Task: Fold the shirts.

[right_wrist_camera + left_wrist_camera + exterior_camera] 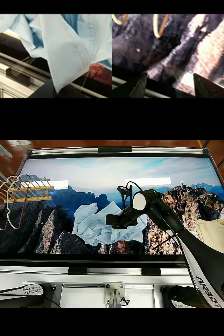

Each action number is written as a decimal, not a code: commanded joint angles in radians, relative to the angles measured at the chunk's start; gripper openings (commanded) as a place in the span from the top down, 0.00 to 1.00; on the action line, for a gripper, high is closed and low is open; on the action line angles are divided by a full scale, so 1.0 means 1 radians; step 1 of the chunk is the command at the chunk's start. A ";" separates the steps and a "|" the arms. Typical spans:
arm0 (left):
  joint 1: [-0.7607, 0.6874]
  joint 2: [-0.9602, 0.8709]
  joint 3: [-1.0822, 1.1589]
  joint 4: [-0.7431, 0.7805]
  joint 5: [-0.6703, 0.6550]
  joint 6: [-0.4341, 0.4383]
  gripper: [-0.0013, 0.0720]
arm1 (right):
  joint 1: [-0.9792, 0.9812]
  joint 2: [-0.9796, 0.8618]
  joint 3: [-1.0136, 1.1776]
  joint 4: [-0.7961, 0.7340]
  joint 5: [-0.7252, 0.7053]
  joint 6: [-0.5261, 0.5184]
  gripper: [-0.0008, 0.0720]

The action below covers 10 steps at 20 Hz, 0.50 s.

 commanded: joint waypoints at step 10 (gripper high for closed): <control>0.011 -0.258 -0.002 -0.019 0.193 0.204 0.07 | 0.000 -0.001 0.000 -0.003 -0.048 0.027 0.88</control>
